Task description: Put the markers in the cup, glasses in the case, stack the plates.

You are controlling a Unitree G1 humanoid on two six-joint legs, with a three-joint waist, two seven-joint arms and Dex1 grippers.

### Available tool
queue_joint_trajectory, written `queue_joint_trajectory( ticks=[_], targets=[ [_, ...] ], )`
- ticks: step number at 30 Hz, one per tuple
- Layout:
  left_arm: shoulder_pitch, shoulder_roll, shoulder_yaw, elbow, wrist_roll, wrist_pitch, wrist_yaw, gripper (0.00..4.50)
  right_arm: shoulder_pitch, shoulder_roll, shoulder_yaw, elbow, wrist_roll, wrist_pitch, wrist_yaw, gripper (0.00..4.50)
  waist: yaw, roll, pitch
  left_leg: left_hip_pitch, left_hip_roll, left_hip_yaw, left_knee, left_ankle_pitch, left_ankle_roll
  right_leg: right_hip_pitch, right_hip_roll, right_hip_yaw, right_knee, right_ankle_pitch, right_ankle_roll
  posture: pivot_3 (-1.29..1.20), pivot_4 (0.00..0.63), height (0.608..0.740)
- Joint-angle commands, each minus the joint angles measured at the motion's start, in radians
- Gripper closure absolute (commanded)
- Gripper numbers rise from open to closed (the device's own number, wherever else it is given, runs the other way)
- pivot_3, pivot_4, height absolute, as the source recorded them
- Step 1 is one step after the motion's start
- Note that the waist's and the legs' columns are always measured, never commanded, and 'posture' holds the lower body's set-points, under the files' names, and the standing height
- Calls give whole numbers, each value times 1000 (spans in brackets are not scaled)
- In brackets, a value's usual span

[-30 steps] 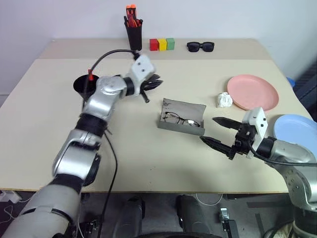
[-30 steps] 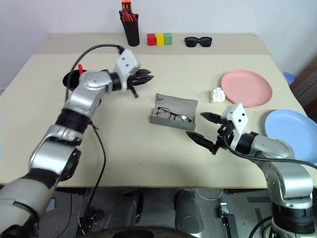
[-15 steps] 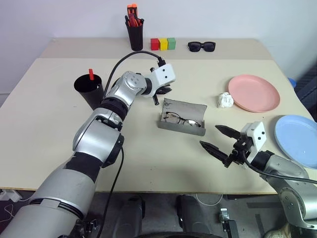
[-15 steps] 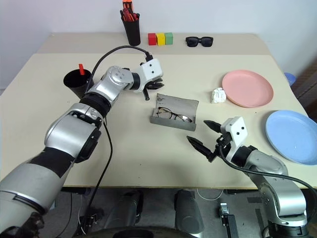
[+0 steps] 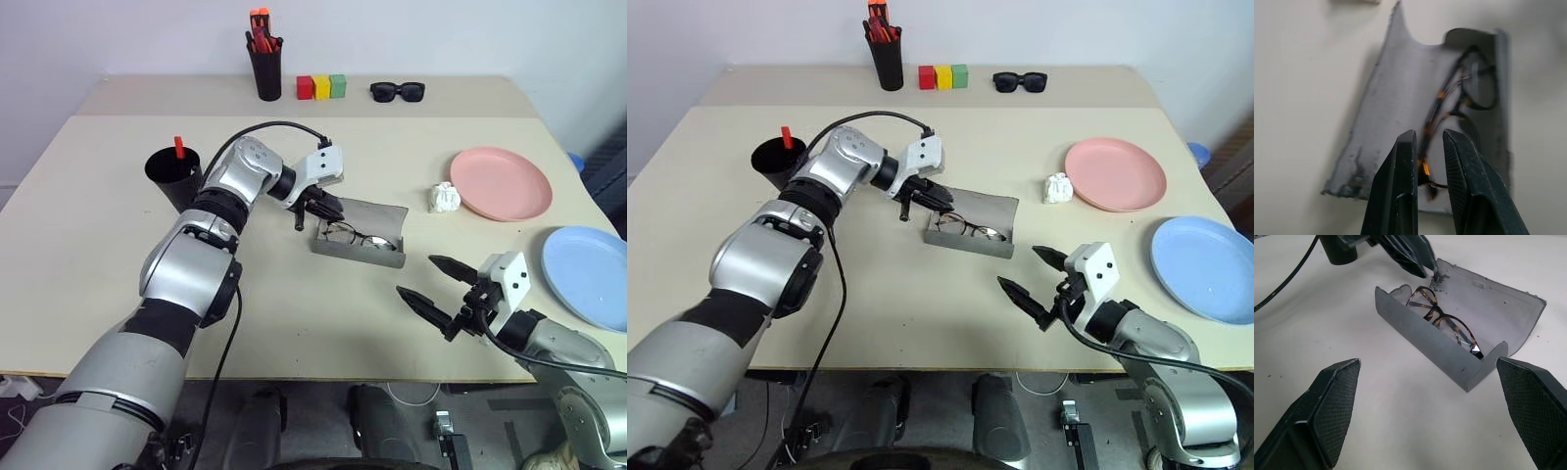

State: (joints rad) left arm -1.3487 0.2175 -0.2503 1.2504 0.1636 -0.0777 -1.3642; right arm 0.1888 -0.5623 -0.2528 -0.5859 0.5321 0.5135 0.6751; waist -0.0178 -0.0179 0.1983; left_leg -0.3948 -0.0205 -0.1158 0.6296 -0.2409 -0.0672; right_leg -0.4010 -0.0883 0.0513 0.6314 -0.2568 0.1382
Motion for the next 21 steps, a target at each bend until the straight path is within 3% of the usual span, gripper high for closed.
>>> queue_joint_trajectory(
  ticks=[1, 8, 15, 21],
  targets=[
    [10, 8, 25, -42, -20, 1, -2, 3672, -14, -10, -26, -11, 10, -28, -2, 0, 2, 0, 0, 0, 0, 0, 0, 0, 0, 0, 0, 0, 0, 0, 0, 0, 150, 740],
    [-4, 5, 60, -46, -25, -12, 83, 3672, -30, -14, -16, 17, 4, -45, 6, 0, 3, 0, 0, 0, 0, 0, 1, 0, 0, 0, 0, 0, 0, 0, 0, 0, 150, 740],
    [-35, -48, 37, 3, 55, -87, 466, 3672, -34, -11, -3, 18, -1, -57, -1, 0, 5, 0, 0, 0, 0, 0, 1, 0, 0, 0, 0, 0, 0, 0, 0, 0, 150, 740],
    [-42, -98, 8, 41, 107, -89, 558, 3672, -28, -5, -1, -11, 5, -43, -25, 0, 4, 0, 0, 0, 0, 0, 1, 0, 0, 0, 0, 0, 0, 0, 0, 0, 150, 740]
  ],
)
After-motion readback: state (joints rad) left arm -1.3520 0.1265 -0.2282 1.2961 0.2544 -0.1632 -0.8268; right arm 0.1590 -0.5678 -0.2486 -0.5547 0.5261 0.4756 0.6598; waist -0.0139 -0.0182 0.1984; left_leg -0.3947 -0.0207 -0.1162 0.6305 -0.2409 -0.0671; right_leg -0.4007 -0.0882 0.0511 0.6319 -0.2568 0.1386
